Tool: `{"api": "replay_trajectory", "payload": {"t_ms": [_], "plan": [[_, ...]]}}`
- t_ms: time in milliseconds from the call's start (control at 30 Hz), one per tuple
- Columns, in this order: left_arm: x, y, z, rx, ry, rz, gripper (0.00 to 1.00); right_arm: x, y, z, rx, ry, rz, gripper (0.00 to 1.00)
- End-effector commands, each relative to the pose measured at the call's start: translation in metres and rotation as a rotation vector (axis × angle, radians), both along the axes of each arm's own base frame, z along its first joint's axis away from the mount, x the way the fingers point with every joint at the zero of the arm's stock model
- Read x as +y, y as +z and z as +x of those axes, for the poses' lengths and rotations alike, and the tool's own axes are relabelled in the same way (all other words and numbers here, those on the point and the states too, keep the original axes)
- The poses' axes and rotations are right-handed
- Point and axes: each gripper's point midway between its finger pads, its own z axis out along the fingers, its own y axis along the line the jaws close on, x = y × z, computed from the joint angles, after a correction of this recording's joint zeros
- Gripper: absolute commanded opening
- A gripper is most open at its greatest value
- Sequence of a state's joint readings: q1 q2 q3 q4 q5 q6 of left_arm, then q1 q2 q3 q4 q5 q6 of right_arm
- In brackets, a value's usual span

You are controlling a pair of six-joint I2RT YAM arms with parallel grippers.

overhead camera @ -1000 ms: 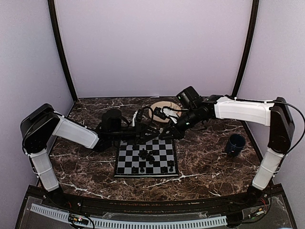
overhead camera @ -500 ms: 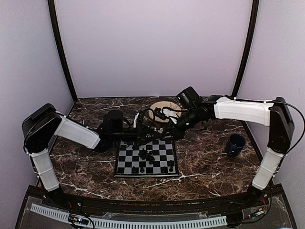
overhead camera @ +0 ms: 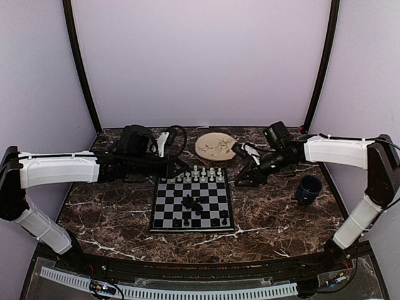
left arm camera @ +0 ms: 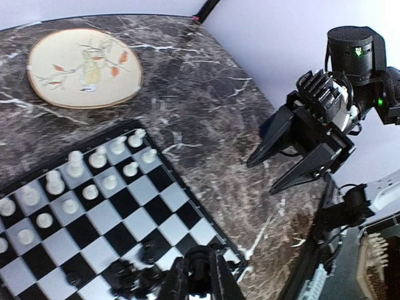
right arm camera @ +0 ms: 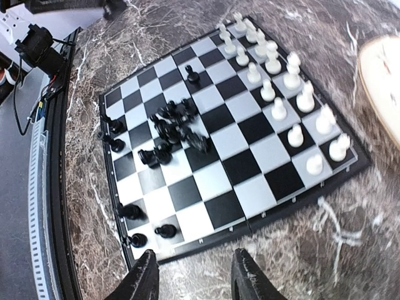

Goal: Set up the chess pieces on the board
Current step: Place the rook at h8.

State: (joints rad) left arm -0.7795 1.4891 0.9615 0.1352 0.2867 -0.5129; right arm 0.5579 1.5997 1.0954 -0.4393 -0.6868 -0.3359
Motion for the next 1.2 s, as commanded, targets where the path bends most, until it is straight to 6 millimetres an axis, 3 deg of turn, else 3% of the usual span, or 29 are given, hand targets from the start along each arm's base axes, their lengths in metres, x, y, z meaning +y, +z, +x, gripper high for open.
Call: {"api": "replay_trajectory", "payload": {"t_ms": [0, 233, 567, 833, 1167], "plan": [[0.068, -0.038, -0.011, -0.05, 0.098, 0.376, 0.1, -0.009, 0.001, -0.007, -0.009, 0.038, 0.097, 0.4], [0.106, -0.059, -0.047, 0.02, 0.145, 0.512, 0.1, -0.013, -0.003, 0.0, -0.039, 0.022, 0.074, 0.4], [0.11, -0.095, -0.103, 0.12, 0.098, 0.625, 0.11, -0.013, -0.006, 0.002, -0.041, 0.023, 0.063, 0.4], [0.109, -0.123, -0.11, 0.155, 0.08, 0.667, 0.11, -0.014, -0.006, 0.003, -0.052, 0.023, 0.056, 0.4], [0.106, -0.142, -0.11, 0.173, 0.062, 0.702, 0.12, -0.015, -0.007, 0.003, -0.05, 0.023, 0.052, 0.4]]}}
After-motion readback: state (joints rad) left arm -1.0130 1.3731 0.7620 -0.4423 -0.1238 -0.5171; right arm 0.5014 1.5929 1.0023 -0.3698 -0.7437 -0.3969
